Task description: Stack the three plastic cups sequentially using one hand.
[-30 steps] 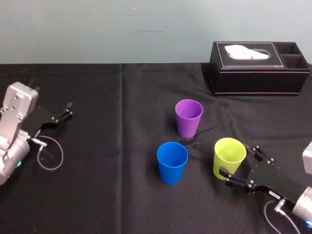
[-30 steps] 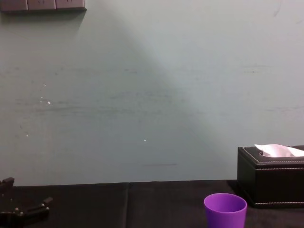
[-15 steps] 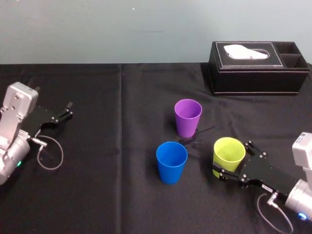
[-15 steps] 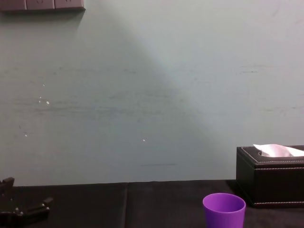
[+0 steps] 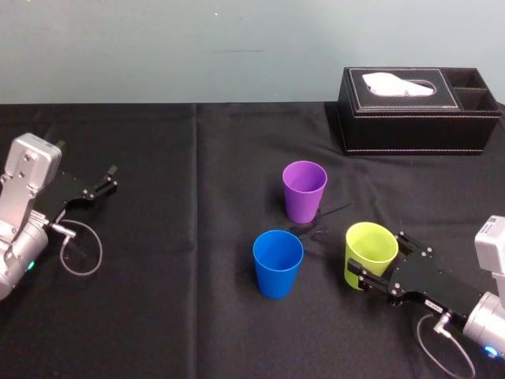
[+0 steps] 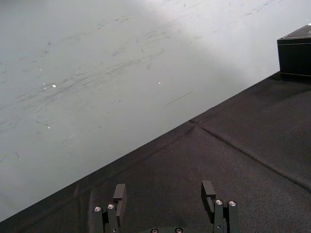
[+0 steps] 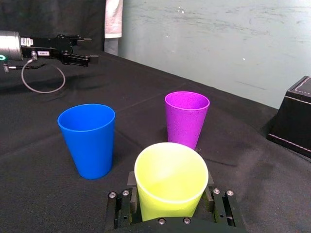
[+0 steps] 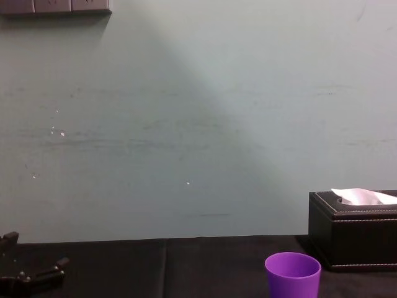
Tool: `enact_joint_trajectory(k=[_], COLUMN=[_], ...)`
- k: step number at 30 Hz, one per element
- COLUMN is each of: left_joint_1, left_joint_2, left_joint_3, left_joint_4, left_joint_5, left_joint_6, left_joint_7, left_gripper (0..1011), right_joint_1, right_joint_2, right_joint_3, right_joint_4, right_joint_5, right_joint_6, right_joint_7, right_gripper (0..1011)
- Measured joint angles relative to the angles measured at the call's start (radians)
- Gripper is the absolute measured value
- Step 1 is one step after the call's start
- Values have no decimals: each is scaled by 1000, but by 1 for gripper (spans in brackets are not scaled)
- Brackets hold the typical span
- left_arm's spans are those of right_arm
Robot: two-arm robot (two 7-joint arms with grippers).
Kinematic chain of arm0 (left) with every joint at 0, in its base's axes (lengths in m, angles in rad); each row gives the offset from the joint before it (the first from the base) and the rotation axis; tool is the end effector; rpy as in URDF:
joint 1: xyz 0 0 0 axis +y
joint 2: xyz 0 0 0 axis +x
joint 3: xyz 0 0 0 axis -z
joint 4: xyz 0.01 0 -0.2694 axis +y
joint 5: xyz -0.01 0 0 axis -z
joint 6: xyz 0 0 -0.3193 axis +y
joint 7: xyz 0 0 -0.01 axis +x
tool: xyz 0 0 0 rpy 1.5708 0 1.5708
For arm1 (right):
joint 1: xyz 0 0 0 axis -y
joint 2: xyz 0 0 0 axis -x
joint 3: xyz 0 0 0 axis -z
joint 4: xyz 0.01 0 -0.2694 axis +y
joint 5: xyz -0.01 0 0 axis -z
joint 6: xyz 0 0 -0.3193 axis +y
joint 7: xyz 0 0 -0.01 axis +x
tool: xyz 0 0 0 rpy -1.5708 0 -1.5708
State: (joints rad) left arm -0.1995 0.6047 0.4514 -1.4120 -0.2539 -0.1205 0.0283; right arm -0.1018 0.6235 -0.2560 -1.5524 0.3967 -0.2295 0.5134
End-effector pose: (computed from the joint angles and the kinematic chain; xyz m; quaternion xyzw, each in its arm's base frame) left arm 0.3646 0.0682 -0.2877 0.1415 -0.1325 0.5799 0.7913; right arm 0.2979 -0.0965 -0.3115 -0.0850 -0.0412 -0.3910 0.9155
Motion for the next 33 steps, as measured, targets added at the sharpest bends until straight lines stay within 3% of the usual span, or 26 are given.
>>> enact_joint_trajectory(k=[22, 28, 33], left_joint_1=[0, 0, 0], left_joint_2=[0, 0, 0], left_joint_3=[0, 0, 0], left_joint_4=[0, 0, 0], left_joint_5=[0, 0, 0], left_joint_6=[0, 0, 0], left_joint_7=[0, 0, 0], left_gripper=[1011, 1011, 1011], right_joint_1=[-8, -73, -118], right_joint_2=[0, -6, -2], right_joint_3=[6, 56, 96], right_joint_4=[-8, -93, -184], right_joint_5=[-1, -12, -14], right_joint_6=[-2, 10, 78], right_joint_7=[-10, -63, -106], right_gripper=[739, 739, 739])
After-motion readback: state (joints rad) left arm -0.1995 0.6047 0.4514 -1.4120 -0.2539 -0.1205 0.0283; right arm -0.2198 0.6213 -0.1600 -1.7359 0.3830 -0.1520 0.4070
